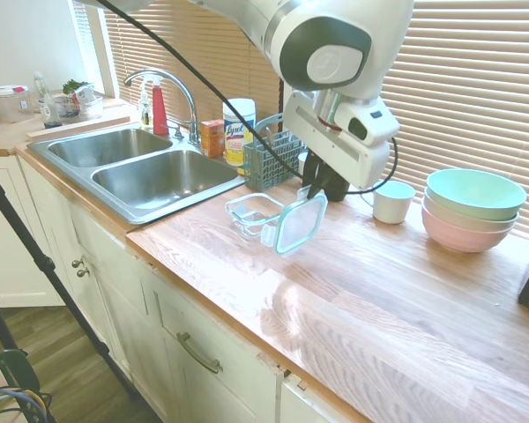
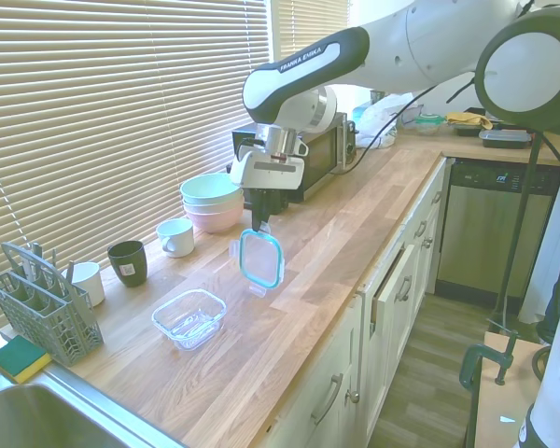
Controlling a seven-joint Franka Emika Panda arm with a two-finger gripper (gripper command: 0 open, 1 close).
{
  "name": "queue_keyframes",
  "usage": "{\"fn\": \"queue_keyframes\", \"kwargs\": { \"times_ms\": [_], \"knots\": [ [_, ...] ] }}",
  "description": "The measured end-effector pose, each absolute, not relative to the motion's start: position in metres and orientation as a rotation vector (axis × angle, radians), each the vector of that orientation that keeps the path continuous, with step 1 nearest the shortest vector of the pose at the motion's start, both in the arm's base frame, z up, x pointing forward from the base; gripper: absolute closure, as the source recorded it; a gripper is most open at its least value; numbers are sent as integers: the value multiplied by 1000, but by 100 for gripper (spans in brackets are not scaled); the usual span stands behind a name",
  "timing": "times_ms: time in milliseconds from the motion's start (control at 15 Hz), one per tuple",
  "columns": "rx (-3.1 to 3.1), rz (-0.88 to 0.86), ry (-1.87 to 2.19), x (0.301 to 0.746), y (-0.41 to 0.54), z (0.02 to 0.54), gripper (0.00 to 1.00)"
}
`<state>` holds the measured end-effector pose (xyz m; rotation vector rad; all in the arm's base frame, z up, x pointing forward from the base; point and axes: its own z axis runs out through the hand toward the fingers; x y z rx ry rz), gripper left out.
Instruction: Cover the lid of the food container
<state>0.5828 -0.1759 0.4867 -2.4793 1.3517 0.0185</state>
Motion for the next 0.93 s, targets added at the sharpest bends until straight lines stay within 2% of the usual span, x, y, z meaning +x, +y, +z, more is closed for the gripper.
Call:
{"fn": "queue_keyframes", "kwargs": {
  "times_ms": [400, 933],
  "knots": [
    [-2528, 13, 1360, 612, -134, 522, 100],
    [-2570, 37, 1382, 637, -110, 516, 100]
  ]
}}
